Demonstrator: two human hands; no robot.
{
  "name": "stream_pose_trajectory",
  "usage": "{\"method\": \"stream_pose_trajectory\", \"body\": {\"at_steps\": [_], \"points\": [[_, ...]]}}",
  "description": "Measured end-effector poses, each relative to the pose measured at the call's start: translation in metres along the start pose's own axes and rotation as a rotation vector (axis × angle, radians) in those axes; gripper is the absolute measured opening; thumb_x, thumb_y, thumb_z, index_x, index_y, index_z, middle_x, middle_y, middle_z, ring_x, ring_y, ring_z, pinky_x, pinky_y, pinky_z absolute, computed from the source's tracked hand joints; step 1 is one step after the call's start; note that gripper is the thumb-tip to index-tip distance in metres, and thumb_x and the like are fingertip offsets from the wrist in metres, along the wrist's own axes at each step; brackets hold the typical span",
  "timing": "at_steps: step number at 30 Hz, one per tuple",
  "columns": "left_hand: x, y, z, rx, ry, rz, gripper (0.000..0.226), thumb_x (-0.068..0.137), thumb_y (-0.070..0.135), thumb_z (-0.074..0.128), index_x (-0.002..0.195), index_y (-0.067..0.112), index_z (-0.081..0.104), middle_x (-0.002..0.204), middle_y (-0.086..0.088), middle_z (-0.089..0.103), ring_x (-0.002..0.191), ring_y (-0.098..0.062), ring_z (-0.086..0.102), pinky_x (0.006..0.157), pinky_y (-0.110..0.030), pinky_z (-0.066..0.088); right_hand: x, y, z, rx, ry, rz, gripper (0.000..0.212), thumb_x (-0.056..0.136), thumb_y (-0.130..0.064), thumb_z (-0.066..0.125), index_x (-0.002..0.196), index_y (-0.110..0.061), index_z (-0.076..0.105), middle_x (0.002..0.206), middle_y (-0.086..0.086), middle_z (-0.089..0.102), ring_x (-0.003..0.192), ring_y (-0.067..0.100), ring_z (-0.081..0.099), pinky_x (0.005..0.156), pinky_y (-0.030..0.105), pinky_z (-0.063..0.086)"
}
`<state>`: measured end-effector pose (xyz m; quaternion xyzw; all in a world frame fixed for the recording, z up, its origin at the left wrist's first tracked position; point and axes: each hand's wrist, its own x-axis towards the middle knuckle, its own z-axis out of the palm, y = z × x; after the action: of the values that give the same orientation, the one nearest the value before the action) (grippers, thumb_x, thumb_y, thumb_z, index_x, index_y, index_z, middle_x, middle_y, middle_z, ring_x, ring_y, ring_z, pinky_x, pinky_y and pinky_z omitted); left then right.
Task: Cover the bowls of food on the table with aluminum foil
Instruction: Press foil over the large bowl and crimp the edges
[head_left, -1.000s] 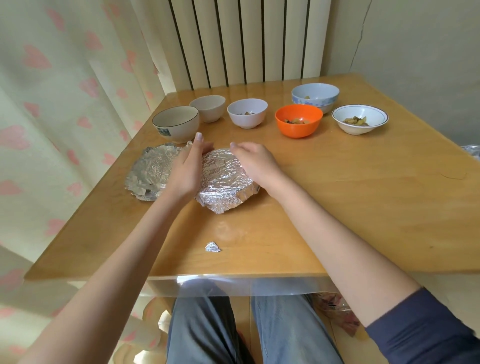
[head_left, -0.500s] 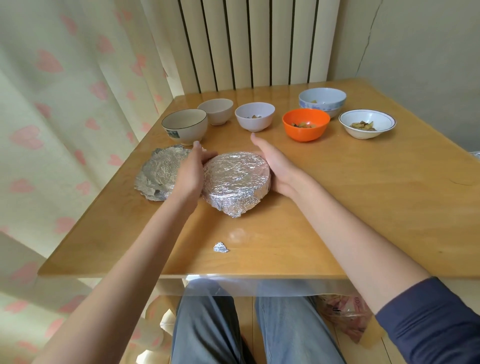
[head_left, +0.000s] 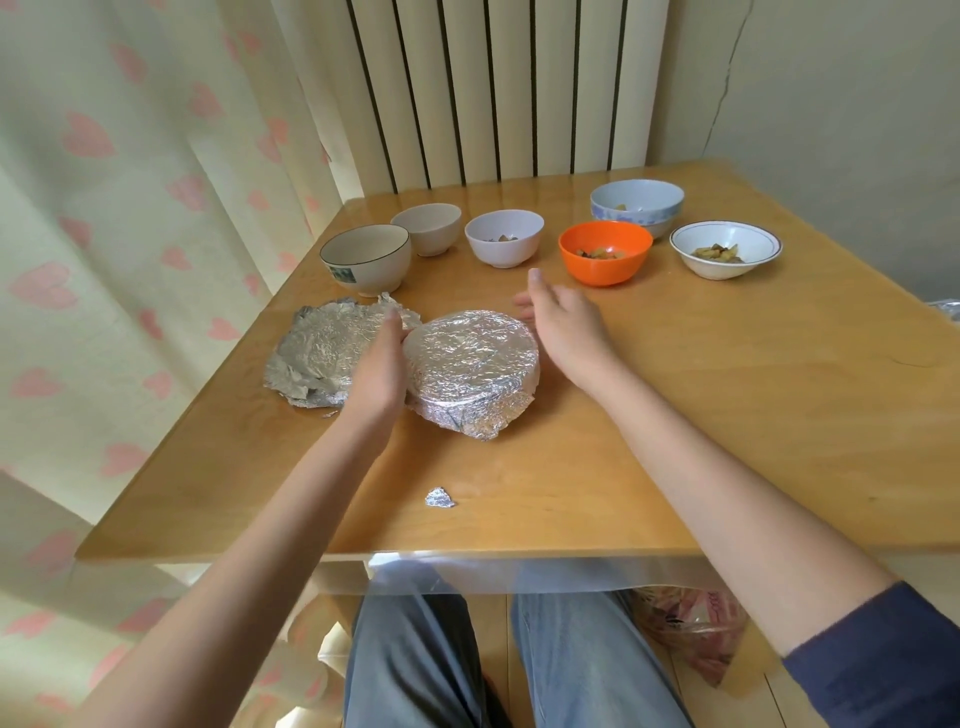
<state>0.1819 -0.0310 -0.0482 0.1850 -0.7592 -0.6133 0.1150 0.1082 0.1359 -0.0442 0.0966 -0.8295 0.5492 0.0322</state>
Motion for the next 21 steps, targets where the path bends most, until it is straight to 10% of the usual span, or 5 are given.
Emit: {"method": "stream_pose_trajectory", "body": {"at_steps": [5, 10, 16, 21], "points": [[0.0, 0.005, -0.039, 0.384, -0.076, 0.278, 0.066, 0.077, 0.077, 0.029, 0.08, 0.02, 0.063, 0.093, -0.014, 0.071, 0.09, -0.029, 0.067, 0.095, -0.049, 0.05, -0.054, 0.016, -0.036, -0.084, 0.194, -0.039, 0.019, 0.089, -0.022, 0.06, 0.074, -0.011, 0.065, 0.061, 0.001, 0.063, 0.059, 0.025, 0.064, 0.061, 0.045, 0.055], [-0.003, 0.036, -0.045, 0.653, -0.085, 0.59, 0.067, 0.079, 0.07, 0.043, 0.112, 0.016, 0.067, 0.104, -0.001, 0.068, 0.097, -0.019, 0.061, 0.084, -0.028, 0.048, -0.09, 0.022, -0.036, 0.005, 0.035, 0.042, 0.03, 0.08, 0.008, 0.057, 0.077, -0.02, 0.066, 0.073, 0.002, 0.066, 0.059, 0.01, 0.061, 0.056, 0.019, 0.052], [0.003, 0.064, -0.018, 1.048, -0.803, 0.426, 0.112, 0.053, 0.071, 0.072, 0.145, 0.063, 0.007, 0.159, 0.021, 0.005, 0.148, -0.006, 0.0, 0.12, -0.04, 0.008, -0.091, 0.02, -0.029, 0.003, -0.009, 0.001, 0.032, 0.077, 0.005, 0.067, 0.074, -0.026, 0.066, 0.078, -0.003, 0.068, 0.076, 0.011, 0.066, 0.071, 0.018, 0.051], [0.014, 0.077, 0.001, 1.209, -0.922, 0.278, 0.119, 0.058, 0.054, 0.085, 0.143, 0.065, 0.002, 0.155, 0.023, 0.004, 0.147, -0.013, 0.01, 0.117, -0.035, 0.019, -0.109, 0.02, -0.022, -0.361, 0.006, -0.104, 0.013, 0.073, -0.02, 0.078, 0.077, -0.026, 0.067, 0.08, -0.005, 0.061, 0.08, 0.012, 0.055, 0.076, 0.026, 0.044]]}}
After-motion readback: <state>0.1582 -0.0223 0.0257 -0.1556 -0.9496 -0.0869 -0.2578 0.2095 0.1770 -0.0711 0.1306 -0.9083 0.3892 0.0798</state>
